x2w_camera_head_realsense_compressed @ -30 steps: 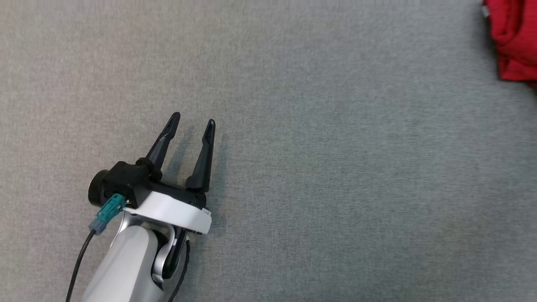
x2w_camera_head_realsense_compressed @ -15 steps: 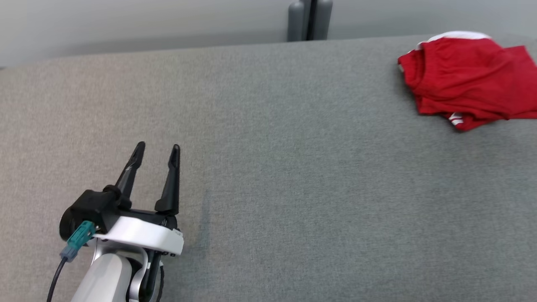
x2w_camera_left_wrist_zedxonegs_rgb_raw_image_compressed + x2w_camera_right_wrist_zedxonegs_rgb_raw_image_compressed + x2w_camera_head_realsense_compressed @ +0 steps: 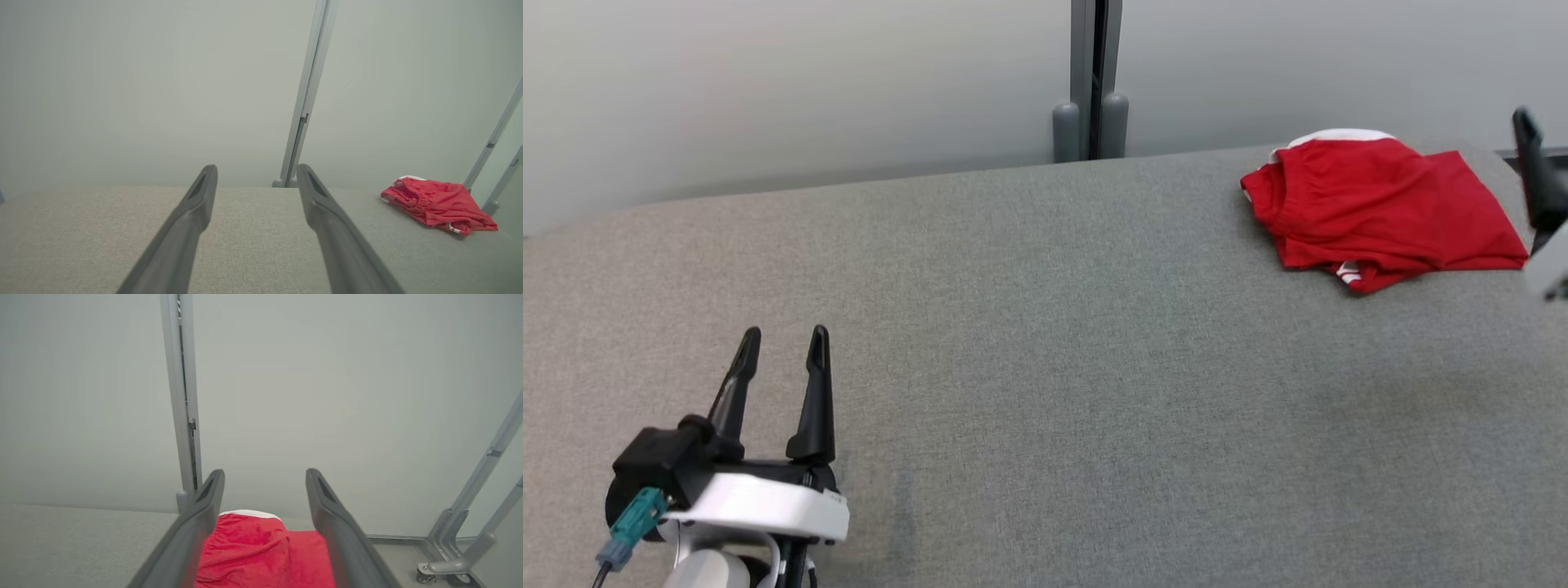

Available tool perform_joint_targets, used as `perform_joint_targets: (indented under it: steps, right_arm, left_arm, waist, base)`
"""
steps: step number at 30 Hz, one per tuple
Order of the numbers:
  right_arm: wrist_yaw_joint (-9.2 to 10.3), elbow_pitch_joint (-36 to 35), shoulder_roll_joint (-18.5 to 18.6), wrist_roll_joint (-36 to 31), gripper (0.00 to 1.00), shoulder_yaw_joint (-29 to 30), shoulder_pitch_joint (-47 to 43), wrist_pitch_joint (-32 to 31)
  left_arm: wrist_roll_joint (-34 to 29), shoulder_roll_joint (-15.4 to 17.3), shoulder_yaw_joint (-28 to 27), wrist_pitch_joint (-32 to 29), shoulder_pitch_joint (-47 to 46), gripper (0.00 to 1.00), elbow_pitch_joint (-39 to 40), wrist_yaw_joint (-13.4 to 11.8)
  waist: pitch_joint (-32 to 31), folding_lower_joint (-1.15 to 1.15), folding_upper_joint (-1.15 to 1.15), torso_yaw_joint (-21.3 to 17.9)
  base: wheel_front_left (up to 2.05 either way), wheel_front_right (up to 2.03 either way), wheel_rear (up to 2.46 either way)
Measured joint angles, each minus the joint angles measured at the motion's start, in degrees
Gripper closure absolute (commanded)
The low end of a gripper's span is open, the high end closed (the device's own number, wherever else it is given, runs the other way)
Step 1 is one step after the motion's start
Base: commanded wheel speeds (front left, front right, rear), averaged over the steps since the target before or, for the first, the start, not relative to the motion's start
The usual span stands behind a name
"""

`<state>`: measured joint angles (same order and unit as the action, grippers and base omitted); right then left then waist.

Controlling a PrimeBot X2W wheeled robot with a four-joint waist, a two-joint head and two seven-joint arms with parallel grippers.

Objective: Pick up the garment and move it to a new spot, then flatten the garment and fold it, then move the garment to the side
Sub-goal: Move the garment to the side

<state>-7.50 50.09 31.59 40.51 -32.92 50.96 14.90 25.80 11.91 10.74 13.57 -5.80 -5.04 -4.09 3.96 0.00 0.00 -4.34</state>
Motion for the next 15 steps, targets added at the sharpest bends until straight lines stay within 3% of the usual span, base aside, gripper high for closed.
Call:
perform_joint_targets:
  steps: [3,8,15]
  right_arm:
    - [0.0,-8.2,-1.2,-4.2,0.0,7.9,-8.8,0.0]
    - [0.0,-21.5,-6.9,-12.0,0.0,18.9,-23.4,0.0]
    - [0.0,-33.8,-14.8,-18.3,0.0,28.0,-37.6,0.0]
  left_arm:
    - [0.9,-0.3,-0.4,0.2,1.3,0.0,0.5,0.0]
    - [1.5,-0.9,-1.1,0.7,2.9,0.0,0.8,0.0]
    - [1.9,-2.4,-1.5,1.2,4.6,0.0,0.1,-0.2]
  waist:
    - [-1.2,0.0,0.0,0.2]
    - [-2.5,0.0,0.0,0.5]
    - [-3.7,0.0,0.0,1.3]
  base:
    - [0.0,0.0,0.0]
    - [0.0,0.0,0.0]
    - [0.0,0.0,0.0]
